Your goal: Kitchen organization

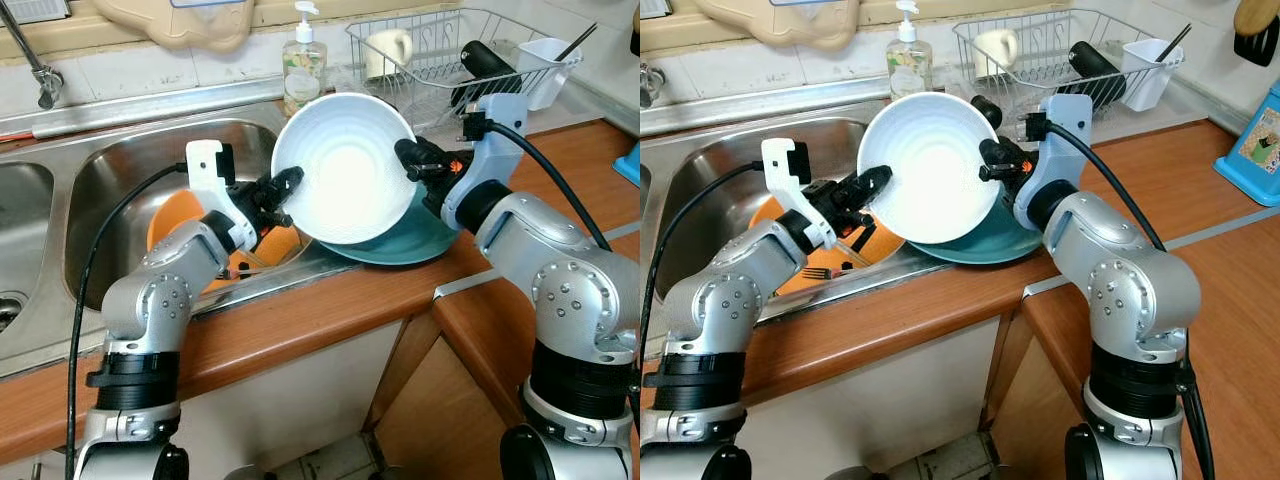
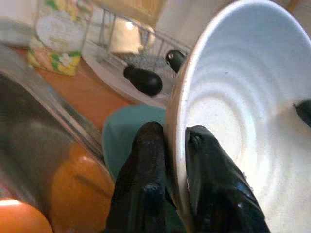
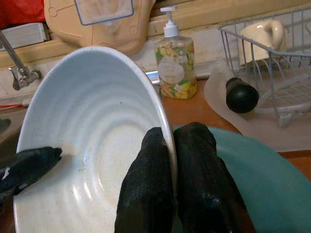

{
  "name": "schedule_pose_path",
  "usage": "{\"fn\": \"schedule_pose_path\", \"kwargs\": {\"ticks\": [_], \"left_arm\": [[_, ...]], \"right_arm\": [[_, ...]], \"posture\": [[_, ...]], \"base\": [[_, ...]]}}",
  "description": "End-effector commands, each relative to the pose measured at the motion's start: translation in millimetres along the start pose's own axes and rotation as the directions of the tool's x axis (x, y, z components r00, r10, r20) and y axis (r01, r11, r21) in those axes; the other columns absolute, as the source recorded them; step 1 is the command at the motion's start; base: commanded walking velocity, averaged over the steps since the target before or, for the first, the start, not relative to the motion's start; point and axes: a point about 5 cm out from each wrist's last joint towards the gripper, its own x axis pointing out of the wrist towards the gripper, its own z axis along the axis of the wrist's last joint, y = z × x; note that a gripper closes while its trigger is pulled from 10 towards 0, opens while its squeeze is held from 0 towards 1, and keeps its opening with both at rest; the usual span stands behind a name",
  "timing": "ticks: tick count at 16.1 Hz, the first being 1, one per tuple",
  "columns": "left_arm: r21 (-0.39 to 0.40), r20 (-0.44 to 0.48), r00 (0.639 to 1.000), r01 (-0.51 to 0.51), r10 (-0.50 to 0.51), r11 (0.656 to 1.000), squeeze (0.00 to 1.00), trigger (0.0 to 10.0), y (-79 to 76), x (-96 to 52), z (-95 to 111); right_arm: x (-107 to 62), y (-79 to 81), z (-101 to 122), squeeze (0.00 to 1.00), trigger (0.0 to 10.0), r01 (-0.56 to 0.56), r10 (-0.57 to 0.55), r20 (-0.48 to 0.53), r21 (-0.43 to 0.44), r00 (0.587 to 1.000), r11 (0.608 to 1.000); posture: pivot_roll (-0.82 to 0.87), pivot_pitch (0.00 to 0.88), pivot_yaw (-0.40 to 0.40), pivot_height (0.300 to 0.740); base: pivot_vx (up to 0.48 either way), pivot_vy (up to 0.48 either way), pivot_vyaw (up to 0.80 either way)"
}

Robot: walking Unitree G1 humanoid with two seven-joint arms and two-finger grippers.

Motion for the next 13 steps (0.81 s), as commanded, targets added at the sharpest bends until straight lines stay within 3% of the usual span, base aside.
{"fn": "schedule_pose_path", "kwargs": {"ticks": [1, 8, 10, 11, 12, 13], "left_arm": [[-0.012, 0.016, 1.0, -0.019, 0.019, 1.0, 0.0, 0.0, 3.8, 1.7, 6], [-0.079, 0.15, 0.987, -0.044, 0.056, 0.996, 0.0, 0.0, 9.8, -2.1, 33], [-0.041, 0.21, 0.958, -0.192, 0.197, 0.98, 0.0, 0.0, 29.8, -8.6, 48], [-0.01, 0.222, 0.919, -0.332, 0.326, 0.943, 0.0, 0.0, 50.1, -15.5, 53], [0.012, 0.225, 0.895, -0.398, 0.386, 0.917, 0.0, 0.0, 60.7, -20.3, 55], [0.069, 0.22, 0.851, -0.501, 0.477, 0.863, 0.0, 0.0, 77.6, -29.7, 57]], "right_arm": [[-2.0, 6.9, 15, 1.0, 10.0, -0.054, 0.055, 0.091, -0.006, 0.994, 0.999], [-3.5, 10.4, 17, 1.0, 10.0, -0.083, 0.085, 0.097, -0.028, 0.992, 0.996], [-6.1, 16.7, 15, 1.0, 10.0, -0.144, 0.15, 0.073, -0.083, 0.986, 0.986], [-7.8, 21.9, 12, 1.0, 10.0, -0.192, 0.198, 0.037, -0.127, 0.98, 0.973], [-9.0, 25.0, 9, 1.0, 10.0, -0.219, 0.223, 0.012, -0.158, 0.975, 0.963], [-11.1, 29.9, 3, 1.0, 10.0, -0.26, 0.259, -0.033, -0.198, 0.965, 0.945]], "posture": [[-0.14, 0.0, 0.062, 0.74], [-0.14, 0.0, 0.058, 0.74], [-0.14, 0.0, 0.055, 0.74], [-0.14, 0.0, 0.053, 0.74], [-0.14, 0.0, 0.053, 0.74], [-0.14, 0.0, 0.054, 0.74]], "base": [[0.0, 0.0, 0.0], [0.0, 0.0, 0.0], [0.0, 0.0, 0.0], [0.0, 0.0, 0.0], [0.0, 0.0, 0.0], [0.0, 0.0, 0.0]]}}
